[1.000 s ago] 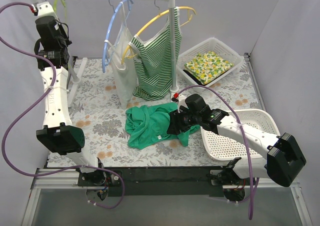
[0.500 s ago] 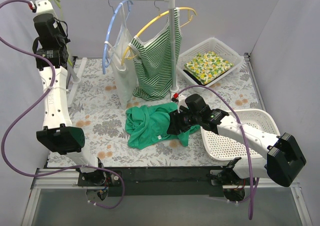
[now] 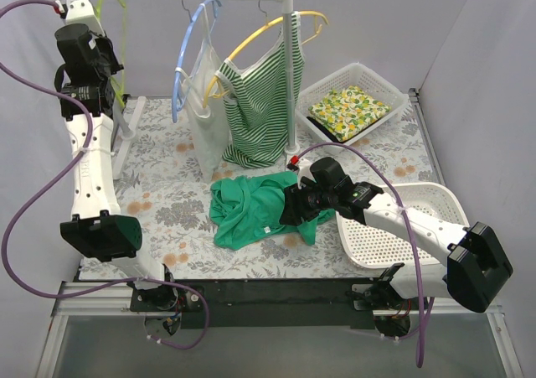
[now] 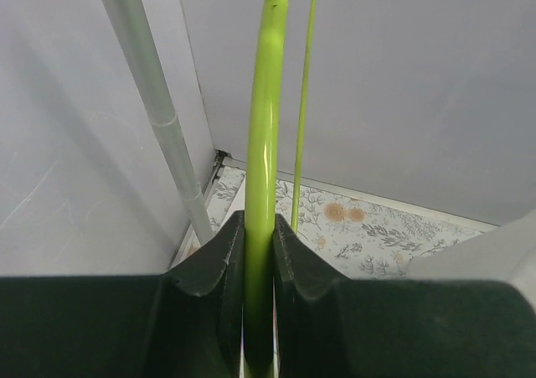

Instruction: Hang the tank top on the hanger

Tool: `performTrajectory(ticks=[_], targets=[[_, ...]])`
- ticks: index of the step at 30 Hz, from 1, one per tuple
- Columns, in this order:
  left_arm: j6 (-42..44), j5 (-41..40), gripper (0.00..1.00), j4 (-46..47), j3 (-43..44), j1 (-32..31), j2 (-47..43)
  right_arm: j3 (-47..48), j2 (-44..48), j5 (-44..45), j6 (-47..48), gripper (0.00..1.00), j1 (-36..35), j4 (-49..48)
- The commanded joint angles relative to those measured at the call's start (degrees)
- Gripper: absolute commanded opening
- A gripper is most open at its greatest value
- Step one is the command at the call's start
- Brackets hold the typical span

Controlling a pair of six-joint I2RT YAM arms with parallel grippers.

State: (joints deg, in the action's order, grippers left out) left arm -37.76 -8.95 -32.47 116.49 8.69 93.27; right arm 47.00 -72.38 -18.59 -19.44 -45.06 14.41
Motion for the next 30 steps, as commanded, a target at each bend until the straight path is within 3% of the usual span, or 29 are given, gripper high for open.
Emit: performTrajectory(ticks=[1,12,30], targets=[[0.58,2.09,0.0,3.99,-1.87,-0.25,-6.69,0.63,0.22,-0.57,0.72,0.59,-0.03,-1.85],[1.2,3.94,0.0,9.79,-9.08,-0.16,-12.24,0.46,0.57,-0.22,0.9,0.59,-0.03,-1.94],[-2.14,6.14,0.0,5.93,-15.23,-0.25,-20.41,-0.33,1.36,-0.39,0.98,0.59,-0.03,-1.93]])
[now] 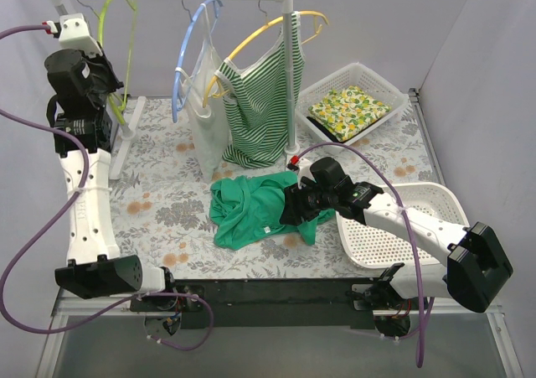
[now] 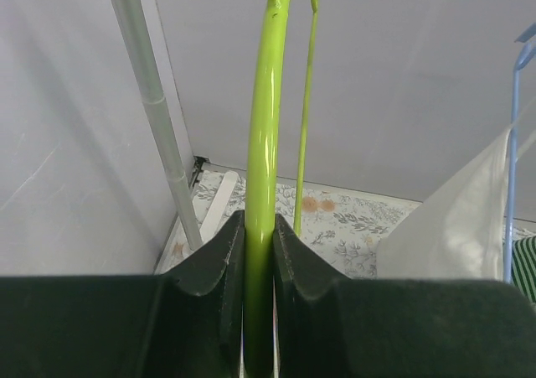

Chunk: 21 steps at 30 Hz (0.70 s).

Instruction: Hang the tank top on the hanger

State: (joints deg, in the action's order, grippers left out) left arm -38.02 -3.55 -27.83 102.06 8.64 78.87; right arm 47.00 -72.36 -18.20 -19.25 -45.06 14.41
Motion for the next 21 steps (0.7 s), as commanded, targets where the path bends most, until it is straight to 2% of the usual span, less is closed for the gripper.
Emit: performTrajectory(ticks=[1,15,21], targets=[[-2.23,0.91,0.0,0.42,-1.07,-0.12,-6.62,-0.68,1.6,-0.7,0.79,0.59,-0.03,-1.93],[-6.45,-0.93,0.0,-6.7,-13.64,-0.12,-21.47,-3.76,4.68,-0.96,0.0,0.59,-0.03,-1.58],[-8.03,0.82,0.0,-11.36,-12.86,-0.21,-27.36,-4.02,6.96,0.27,-0.97,0.59,-0.12,-0.97]])
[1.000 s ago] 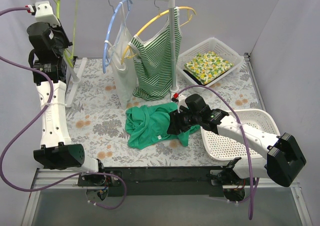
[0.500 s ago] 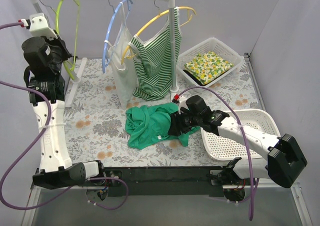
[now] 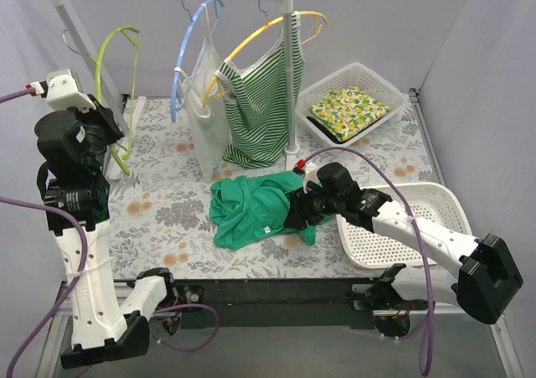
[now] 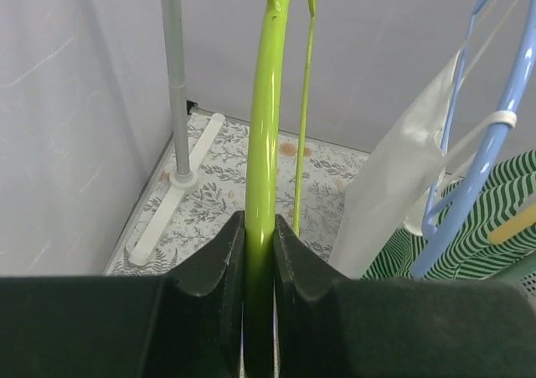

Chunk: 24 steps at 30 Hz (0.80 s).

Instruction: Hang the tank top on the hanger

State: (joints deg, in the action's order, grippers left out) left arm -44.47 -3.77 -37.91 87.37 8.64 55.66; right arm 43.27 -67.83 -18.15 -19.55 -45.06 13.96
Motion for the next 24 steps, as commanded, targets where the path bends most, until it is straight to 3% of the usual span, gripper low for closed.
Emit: performTrajectory(ticks=[1,7,12,15,19,24], targets=[[-1.67,1.22,0.0,-2.77,2.62,-0.12,-4.76,-0.46,3.05,0.4,-0.75,0.59,-0.12,-0.6],[-2.64,3.68,0.0,-8.31,12.44,-0.12,-5.65,0.76,4.99,2.94,-0.75,0.59,-0.12,1.25],[-4.05,10.7,0.0,-9.99,21.25,-0.21,-3.99,1.47,7.97,5.67,-0.84,0.59,-0.12,1.95],[-5.45,17.81,0.0,-9.73,27.31,-0.21,-1.53,1.65,11.66,8.21,-1.01,0.59,-0.12,2.74],[-9.13,34.82,0.0,-6.14,32.85,-1.78,3.99,1.65,16.41,13.39,-1.72,0.59,-0.12,4.23],[-14.24,44.9,0.0,-2.61,38.39,-7.3,12.88,2.43,24.13,20.42,-3.3,0.59,-0.12,6.78]])
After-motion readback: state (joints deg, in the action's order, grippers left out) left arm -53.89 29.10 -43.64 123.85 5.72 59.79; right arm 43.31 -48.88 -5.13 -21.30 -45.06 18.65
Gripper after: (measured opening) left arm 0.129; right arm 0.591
